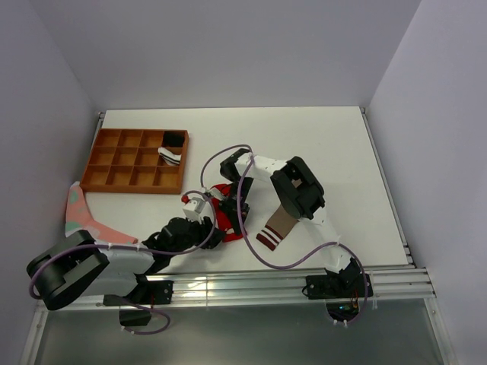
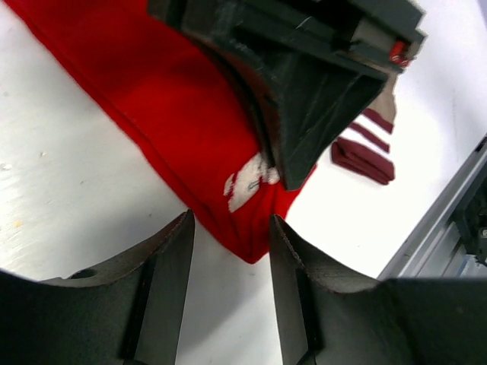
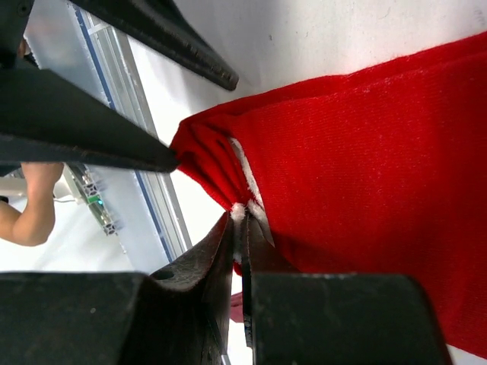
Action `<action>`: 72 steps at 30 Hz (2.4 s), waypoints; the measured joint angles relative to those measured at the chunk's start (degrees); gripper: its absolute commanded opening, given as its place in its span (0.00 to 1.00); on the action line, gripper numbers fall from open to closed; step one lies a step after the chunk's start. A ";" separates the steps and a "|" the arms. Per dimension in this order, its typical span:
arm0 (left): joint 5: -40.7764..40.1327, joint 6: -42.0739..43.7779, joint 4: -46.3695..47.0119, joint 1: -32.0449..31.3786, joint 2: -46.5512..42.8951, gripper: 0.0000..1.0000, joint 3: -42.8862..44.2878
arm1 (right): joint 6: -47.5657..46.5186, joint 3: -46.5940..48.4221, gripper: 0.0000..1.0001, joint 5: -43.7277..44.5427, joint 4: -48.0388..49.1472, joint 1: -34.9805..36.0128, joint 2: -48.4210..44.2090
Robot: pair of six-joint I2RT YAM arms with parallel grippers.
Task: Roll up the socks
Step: Roll the sock at the center of the board.
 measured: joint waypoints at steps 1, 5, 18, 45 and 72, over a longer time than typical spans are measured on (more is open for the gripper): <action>0.09 0.00 0.70 -0.22 0.42 0.50 -0.02 | -0.07 0.00 0.11 0.02 -0.02 0.00 0.00; 0.20 0.00 2.38 -0.66 0.15 0.52 -0.02 | -0.11 0.00 0.10 0.11 -0.07 -0.04 0.00; 3.06 1.53 3.06 -1.22 2.12 0.51 1.90 | -0.11 0.00 0.10 0.13 -0.13 -0.11 0.00; 4.79 -2.93 10.43 -2.27 16.17 0.00 5.38 | 2.93 -5.09 0.20 -0.46 1.62 -0.96 -1.68; 10.45 -14.78 -20.04 -0.74 13.42 0.00 18.43 | 16.52 -41.94 0.42 14.19 41.94 -14.32 -39.30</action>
